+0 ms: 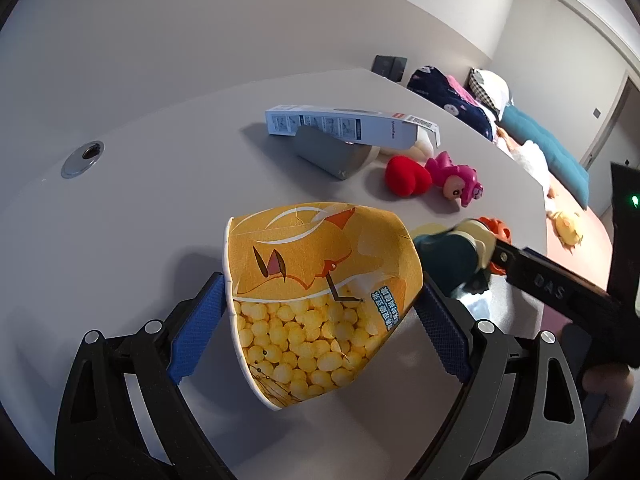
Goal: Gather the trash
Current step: 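Grasp the orange toy with the right gripper while the left holds the cup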
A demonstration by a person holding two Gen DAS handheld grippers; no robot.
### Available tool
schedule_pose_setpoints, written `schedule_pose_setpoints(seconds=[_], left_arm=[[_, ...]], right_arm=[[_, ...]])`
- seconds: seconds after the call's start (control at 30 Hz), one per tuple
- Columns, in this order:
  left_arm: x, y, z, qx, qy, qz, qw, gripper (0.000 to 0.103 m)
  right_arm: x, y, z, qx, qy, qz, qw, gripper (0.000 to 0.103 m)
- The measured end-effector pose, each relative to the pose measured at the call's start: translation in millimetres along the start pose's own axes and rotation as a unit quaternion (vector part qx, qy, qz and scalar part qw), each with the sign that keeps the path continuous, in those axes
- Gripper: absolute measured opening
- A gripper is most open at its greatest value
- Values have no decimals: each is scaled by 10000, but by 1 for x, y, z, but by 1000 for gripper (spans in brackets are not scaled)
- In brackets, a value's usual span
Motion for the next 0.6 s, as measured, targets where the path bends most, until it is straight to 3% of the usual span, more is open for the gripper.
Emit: schedule_pose_setpoints(seconds=[0.1,0.27,0.33,0.6], left_arm=[[1,0,-1,1,-12,4,10000,89],[2,-2,-1,13,18,66,10000,89],[2,-2,-2,18,15,66,10000,89],[2,0,-4,16,-43,32,10000,89]], right_arm=[[-3,-6,2,49,48,34,10000,79],[-4,-9,5,161,182,-12,9997,54],[-3,-9,5,173,211,-23,9996,38],[3,2,1,25,118,-54,9999,38]])
Point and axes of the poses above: each gripper's, at about its wrist camera, not at the fingertips, and y roughly against the way its jaws point, z to its left, x to its underside, the point moved 10 cm from there along -y, roughly the way its jaws point, and after that the axes turned 4 degrees about y, right-handed, at the moved point
